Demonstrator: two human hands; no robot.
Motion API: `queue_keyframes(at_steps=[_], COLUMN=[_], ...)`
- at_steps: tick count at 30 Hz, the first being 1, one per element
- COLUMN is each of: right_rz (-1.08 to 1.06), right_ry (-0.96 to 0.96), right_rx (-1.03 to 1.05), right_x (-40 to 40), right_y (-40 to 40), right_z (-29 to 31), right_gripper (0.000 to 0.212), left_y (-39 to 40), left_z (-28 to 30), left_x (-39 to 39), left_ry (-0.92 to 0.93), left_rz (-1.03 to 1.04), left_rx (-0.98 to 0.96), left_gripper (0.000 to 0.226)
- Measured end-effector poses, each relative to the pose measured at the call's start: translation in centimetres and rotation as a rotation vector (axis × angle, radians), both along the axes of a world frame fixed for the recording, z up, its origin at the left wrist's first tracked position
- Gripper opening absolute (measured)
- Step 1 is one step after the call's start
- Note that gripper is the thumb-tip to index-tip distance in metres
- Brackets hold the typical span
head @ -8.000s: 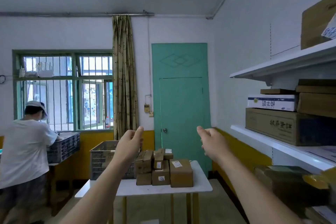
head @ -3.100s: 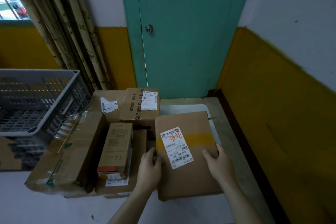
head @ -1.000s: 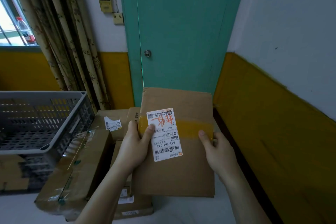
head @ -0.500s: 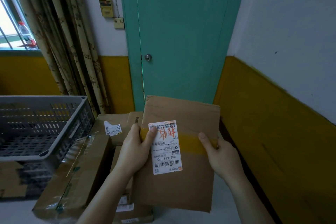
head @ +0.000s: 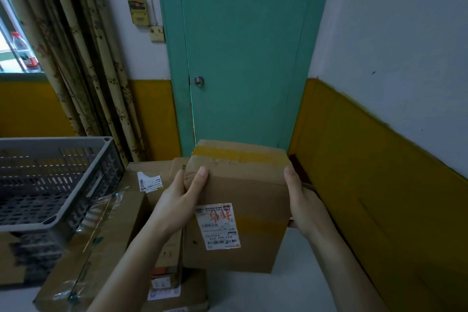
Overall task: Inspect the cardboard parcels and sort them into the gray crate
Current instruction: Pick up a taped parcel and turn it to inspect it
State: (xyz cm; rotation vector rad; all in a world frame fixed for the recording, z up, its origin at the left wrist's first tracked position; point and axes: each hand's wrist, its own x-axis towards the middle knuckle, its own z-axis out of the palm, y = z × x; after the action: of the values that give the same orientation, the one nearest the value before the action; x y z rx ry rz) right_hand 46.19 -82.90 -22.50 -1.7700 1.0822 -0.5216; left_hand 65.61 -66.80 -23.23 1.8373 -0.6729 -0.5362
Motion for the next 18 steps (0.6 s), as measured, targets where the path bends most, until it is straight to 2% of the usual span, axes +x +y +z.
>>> queue_keyframes(at_steps=[2, 5, 7, 9, 13, 16, 18], right_rz=[-0.035, -0.038, -0.019, -0.004, 0.075, 0.055, 0.053], right_ry=[-0.033, -0.072, -0.083, -0.097, -0.159, -0.254, -0.235], right_rx=[0.0, 0.092, 0.172, 0.207, 0.254, 0.325, 0.268], right_x=[0.1, 0.0, -0.3, -0.8, -1.8, -1.7, -1.4], right_y=[-0.1, -0.3, -0.3, -0.5, -1.4, -2.0, -2.0], right_z=[0.1, 0.1, 0.1, 0.4, 1.7, 2.2, 2.2], right_gripper=[0.091, 0.048, 0.04, 0.036, 0.031, 0.037, 0.036], left_y=[-0.1, -0.2, -0.2, 0.0, 0.4, 0.3, 0.2], left_z=[0.1, 0.1, 0.1, 0.2, 0.7, 1.2, 1.5], left_x=[-0.2, -0.3, -0.3, -0.2, 0.5, 0.9, 0.7], left_ry=[0.068, 0.17, 0.185, 0.227, 0.322, 0.307, 0.277], left_rz=[0.054, 0.061, 0.011, -0.017, 0.005, -0.008, -0.04], left_rx=[-0.016, -0.036, -0.037, -0.048, -0.097, -0.11, -0.099], left_gripper=[0.104, 0.073, 0.04, 0.024, 0.033, 0.052, 0.049])
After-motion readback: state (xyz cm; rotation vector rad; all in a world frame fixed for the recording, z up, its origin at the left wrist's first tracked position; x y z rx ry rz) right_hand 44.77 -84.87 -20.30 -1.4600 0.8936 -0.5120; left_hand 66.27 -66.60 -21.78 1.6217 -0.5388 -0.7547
